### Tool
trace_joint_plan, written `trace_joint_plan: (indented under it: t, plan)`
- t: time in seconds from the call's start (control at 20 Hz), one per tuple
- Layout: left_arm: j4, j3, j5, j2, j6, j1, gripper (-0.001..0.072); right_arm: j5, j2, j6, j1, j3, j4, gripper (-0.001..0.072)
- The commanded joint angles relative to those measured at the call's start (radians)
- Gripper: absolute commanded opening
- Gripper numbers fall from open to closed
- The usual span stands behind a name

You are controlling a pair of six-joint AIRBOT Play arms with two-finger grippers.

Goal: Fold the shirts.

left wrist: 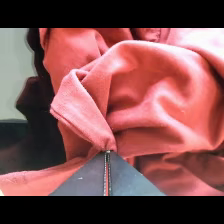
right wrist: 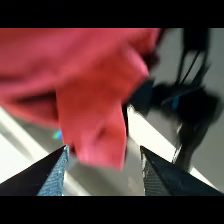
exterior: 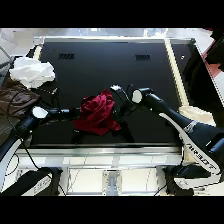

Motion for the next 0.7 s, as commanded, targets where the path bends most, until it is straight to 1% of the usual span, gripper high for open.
trace_joint_plan:
  t: [0.0, 0.1, 0.2, 0.35, 0.5, 0.55, 0.6, 0.65]
  plan:
    - [0.0, 0.0, -0.042, 0.006, 0.0, 0.001, 0.0018, -0.19, -0.013, -0.005, 0.045, -0.024, -0.04, 0.0493]
    - [0.0, 0.0, -0.042, 0.006, 0.0, 0.001, 0.0018, -0.265, -0.045, -0.004, 0.035, -0.024, -0.053, 0.0487]
    - [0.0, 0.0, -0.042, 0.006, 0.0, 0.001, 0.0018, -0.297, -0.083, -0.002, 0.033, -0.024, -0.046, 0.0378]
    - [0.0, 0.0, -0.042, 0.006, 0.0, 0.001, 0.0018, -0.256, -0.124, -0.002, 0.033, -0.024, -0.046, 0.0378]
    - [0.0, 0.0, -0.042, 0.006, 0.0, 0.001, 0.0018, -0.283, -0.125, -0.003, 0.033, -0.024, -0.045, 0.0374]
    - [0.0, 0.0, -0.041, 0.006, 0.0, 0.001, 0.0018, -0.297, -0.125, -0.003, 0.033, -0.024, -0.045, 0.0332]
    - [-0.001, 0.0, -0.042, 0.007, 0.0, 0.001, 0.0018, -0.304, -0.125, -0.003, 0.033, -0.024, -0.043, 0.0065]
    - [-0.001, 0.0, -0.041, 0.011, 0.0, 0.001, 0.0018, -0.305, -0.125, -0.002, 0.033, -0.024, -0.04, 0.0019]
